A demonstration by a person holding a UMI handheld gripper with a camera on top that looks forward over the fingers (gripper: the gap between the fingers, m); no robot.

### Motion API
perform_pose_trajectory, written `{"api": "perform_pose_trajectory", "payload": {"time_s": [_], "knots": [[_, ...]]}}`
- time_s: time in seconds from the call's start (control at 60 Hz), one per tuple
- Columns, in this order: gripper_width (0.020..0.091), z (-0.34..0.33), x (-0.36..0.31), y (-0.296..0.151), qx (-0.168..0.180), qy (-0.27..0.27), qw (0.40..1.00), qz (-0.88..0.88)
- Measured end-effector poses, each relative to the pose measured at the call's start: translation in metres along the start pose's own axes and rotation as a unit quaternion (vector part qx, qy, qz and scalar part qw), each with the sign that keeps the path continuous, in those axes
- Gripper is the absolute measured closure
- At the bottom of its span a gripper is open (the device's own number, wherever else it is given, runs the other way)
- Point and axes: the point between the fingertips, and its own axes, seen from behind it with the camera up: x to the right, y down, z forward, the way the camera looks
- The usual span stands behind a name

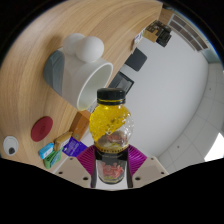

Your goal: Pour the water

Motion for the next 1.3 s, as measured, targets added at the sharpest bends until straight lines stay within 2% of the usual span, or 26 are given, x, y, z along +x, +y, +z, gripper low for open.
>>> {"api": "perform_pose_trajectory", "payload": {"time_s": [0.167,0.267,0.383,0.483,0.567,0.6,0.717,0.733,0.817,0.933,1.033,1.133,1.183,1.217,1.25,1.3], "knots": [[0.0696,-0.002,-0.001,0.009,0.002,-0.035,0.988,0.151],[0.0696,-0.003,-0.002,0.022,-0.002,-0.078,0.946,0.315],[0.0694,-0.011,0.004,0.039,-0.006,-0.112,0.855,0.507],[0.0694,-0.008,0.002,0.049,0.004,-0.141,0.759,0.635],[0.0694,-0.017,-0.009,0.038,0.005,-0.174,0.666,0.726],[0.0695,-0.001,-0.025,0.042,0.015,-0.196,0.631,0.750],[0.0694,0.011,-0.063,0.030,0.026,-0.234,0.548,0.803],[0.0696,-0.004,-0.057,0.017,0.018,-0.232,0.541,0.808],[0.0695,0.007,-0.086,0.010,0.036,-0.251,0.507,0.824],[0.0694,0.003,-0.117,-0.013,0.035,-0.268,0.491,0.828],[0.0682,0.001,-0.121,-0.009,0.046,-0.243,0.482,0.841],[0.0587,-0.004,-0.118,-0.008,0.048,-0.238,0.479,0.844],[0.0524,-0.008,-0.125,-0.009,0.036,-0.252,0.483,0.838],[0.0400,-0.013,-0.131,-0.010,0.025,-0.264,0.484,0.834],[0.0243,-0.018,-0.133,-0.011,0.018,-0.272,0.483,0.832],[0.0276,-0.026,-0.133,-0.006,0.007,-0.277,0.483,0.830]]}}
